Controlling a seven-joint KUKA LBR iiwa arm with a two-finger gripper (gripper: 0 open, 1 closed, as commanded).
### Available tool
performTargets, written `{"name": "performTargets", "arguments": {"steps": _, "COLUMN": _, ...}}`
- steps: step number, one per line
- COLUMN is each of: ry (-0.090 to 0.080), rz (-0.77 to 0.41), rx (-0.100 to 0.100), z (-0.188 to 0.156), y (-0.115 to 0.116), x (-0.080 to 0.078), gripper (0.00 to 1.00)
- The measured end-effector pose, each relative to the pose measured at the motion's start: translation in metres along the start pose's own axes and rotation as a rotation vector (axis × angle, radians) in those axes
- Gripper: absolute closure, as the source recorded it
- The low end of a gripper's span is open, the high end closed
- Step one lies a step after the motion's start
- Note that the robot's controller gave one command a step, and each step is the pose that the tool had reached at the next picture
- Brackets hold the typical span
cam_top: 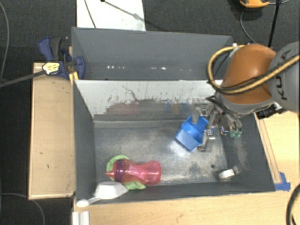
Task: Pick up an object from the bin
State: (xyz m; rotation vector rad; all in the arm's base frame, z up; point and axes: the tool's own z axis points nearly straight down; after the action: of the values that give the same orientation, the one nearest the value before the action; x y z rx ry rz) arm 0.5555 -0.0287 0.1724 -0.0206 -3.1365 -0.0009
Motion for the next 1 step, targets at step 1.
{"name": "performTargets", "arguments": {"steps": 1, "ry": -0.008, "rz": -0.001, "rx": 0.001, "z": -0.0048, "y": 0.0, "x": -0.0015, "gripper": 0.0}}
